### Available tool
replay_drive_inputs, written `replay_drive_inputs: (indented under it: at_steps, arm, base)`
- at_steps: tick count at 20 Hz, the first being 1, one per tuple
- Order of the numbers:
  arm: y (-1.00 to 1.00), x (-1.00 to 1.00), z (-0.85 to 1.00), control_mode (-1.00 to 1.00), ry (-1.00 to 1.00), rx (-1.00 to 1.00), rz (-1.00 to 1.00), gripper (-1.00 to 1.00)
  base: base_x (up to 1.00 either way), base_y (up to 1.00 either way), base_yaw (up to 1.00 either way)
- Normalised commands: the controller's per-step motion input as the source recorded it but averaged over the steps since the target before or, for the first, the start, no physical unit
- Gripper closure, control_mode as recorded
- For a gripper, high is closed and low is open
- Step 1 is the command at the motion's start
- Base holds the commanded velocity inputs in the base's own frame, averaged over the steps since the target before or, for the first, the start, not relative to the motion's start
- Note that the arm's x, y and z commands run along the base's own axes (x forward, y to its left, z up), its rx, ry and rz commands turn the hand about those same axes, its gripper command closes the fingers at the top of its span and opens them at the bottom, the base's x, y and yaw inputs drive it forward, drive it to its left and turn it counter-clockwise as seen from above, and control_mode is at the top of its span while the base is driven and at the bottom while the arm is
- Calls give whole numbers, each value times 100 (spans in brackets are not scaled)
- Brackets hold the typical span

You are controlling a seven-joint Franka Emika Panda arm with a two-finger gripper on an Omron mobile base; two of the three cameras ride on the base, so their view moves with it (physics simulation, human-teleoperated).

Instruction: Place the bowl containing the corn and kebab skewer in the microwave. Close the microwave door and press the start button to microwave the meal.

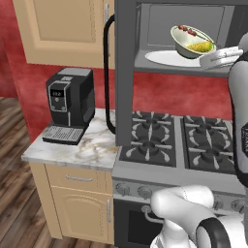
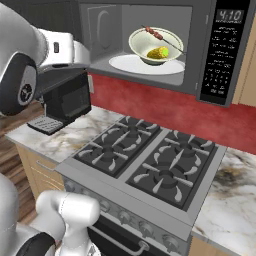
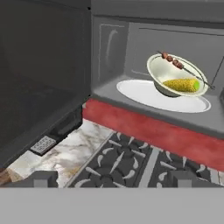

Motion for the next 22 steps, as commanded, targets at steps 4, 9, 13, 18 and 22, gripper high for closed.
replay_drive_inputs:
  at_steps: [4,9,13,18,22]
  arm:
    - [81,-96,0,-100,2,-66,19,-100]
    - [82,-78,0,-100,4,-63,13,-100]
    - [86,-52,0,-100,3,-59,3,-100]
    - [96,-24,0,-100,0,-54,0,-100]
    - [92,-3,0,-100,0,-38,0,-100]
  base:
    - [0,0,0]
    - [0,0,0]
    - [0,0,0]
    - [0,0,0]
    - [0,0,0]
